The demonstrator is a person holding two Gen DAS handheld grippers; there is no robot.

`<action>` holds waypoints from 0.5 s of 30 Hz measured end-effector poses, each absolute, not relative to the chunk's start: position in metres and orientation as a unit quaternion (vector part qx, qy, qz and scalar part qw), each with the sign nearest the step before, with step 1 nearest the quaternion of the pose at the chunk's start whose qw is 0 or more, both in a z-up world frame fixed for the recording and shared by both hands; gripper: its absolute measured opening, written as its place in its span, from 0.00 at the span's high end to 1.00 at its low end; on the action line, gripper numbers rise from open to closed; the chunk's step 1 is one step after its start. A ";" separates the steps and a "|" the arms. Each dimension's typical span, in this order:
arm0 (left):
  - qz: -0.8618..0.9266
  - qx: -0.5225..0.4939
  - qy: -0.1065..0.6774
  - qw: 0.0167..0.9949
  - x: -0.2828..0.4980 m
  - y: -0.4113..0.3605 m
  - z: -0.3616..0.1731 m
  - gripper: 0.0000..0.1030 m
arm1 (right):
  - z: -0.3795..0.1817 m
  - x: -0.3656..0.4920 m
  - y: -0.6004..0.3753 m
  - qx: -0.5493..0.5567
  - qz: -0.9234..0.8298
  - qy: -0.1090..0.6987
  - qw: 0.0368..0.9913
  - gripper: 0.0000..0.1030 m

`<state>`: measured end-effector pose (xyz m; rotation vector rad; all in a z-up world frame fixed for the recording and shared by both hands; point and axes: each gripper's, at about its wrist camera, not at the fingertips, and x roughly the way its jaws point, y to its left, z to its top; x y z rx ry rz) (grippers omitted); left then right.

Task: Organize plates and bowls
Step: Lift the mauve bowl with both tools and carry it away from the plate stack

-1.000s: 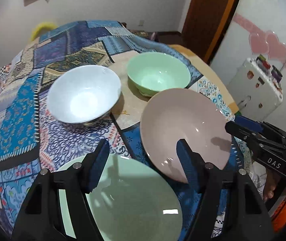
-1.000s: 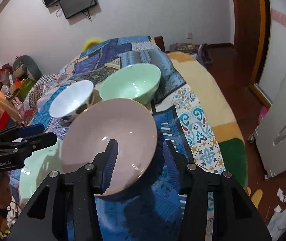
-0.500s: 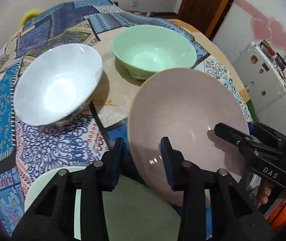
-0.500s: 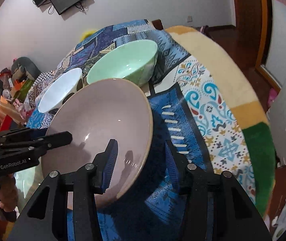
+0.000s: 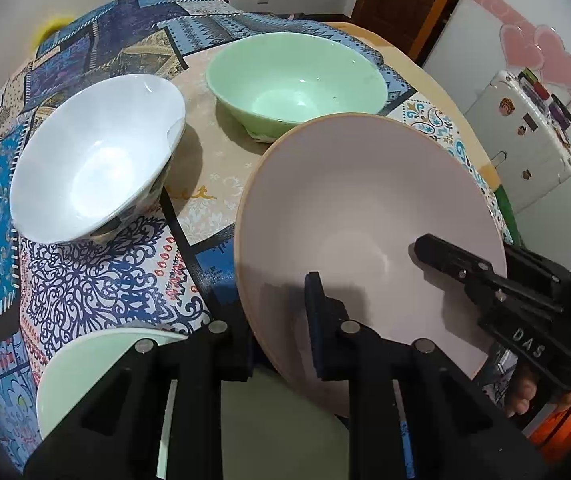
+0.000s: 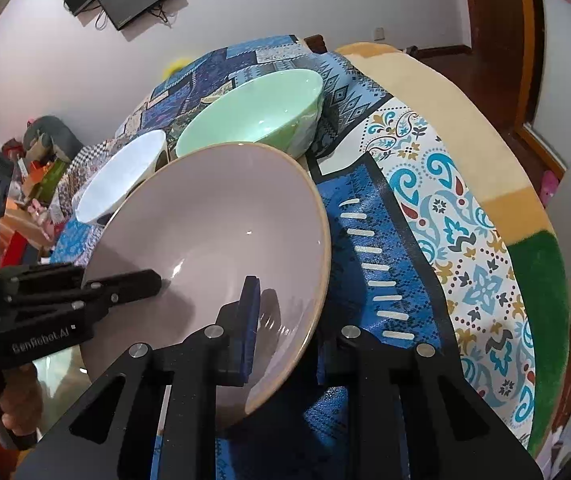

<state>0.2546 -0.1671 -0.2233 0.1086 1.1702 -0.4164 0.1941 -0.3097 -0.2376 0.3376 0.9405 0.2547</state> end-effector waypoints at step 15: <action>-0.201 0.027 0.529 0.824 0.236 -0.154 -0.195 0.80 | -0.214 0.187 -0.300 0.160 0.120 0.434 0.878 0.80</action>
